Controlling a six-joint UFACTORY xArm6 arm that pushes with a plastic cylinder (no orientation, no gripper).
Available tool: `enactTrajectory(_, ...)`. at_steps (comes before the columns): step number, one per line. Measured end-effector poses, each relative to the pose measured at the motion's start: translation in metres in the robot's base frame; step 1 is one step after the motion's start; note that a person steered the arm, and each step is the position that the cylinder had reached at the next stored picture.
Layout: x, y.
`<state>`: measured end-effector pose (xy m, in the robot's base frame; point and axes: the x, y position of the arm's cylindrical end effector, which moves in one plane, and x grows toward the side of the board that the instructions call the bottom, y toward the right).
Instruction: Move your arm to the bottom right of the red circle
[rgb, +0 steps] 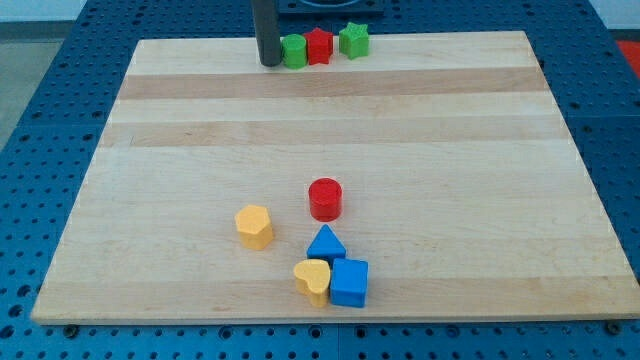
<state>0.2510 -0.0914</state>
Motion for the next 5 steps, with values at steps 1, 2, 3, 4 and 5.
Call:
enactTrajectory(1, 0.045, 0.008)
enactTrajectory(2, 0.090, 0.088)
enactTrajectory(3, 0.155, 0.162)
enactTrajectory(4, 0.232, 0.186)
enactTrajectory(5, 0.277, 0.178)
